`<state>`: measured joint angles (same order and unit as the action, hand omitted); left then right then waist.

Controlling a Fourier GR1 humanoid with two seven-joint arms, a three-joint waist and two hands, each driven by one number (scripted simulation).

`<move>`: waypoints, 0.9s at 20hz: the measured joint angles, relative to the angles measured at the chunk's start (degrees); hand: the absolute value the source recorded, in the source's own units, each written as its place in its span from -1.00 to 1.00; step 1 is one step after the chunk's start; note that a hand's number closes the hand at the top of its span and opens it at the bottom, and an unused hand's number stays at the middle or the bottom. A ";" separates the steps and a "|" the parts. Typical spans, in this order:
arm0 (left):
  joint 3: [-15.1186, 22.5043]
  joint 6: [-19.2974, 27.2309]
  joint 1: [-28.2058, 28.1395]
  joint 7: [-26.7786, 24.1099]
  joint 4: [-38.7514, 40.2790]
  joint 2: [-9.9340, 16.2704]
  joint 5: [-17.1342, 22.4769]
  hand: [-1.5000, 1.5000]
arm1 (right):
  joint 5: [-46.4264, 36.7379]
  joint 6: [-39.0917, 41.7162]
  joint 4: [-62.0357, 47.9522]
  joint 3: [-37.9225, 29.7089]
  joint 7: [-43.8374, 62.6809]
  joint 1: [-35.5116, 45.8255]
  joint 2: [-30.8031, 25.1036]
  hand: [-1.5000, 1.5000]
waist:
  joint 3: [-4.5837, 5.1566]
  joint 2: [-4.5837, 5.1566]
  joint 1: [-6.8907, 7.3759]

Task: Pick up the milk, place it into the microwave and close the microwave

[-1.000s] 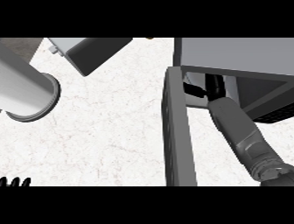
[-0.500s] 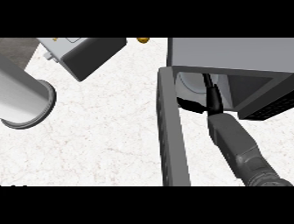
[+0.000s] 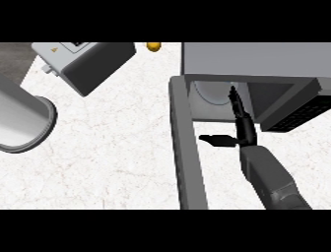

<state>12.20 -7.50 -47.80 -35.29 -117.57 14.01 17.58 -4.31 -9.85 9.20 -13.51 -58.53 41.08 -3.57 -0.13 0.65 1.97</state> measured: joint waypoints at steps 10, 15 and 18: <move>2.28 0.40 3.49 2.51 3.49 -0.69 -4.00 -1.00 | -0.54 7.90 5.44 2.51 -0.62 -9.78 -2.42 -1.00 | 0.11 -0.66 -1.78; 5.05 -0.11 6.79 4.22 6.02 -1.33 -6.04 -1.00 | 0.55 10.35 11.02 2.86 -0.51 -15.87 -4.71 1.00 | 0.16 -0.84 -2.48; 7.23 -0.77 9.90 5.47 8.28 -1.28 -8.49 -1.00 | 1.40 12.20 13.86 2.67 -0.58 -19.00 -6.87 1.00 | 0.16 -0.82 -2.63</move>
<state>19.43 -8.27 -37.90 -29.82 -109.29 12.73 9.08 -2.92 2.34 23.06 -10.84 -59.11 22.07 -10.44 0.03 -0.17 -0.66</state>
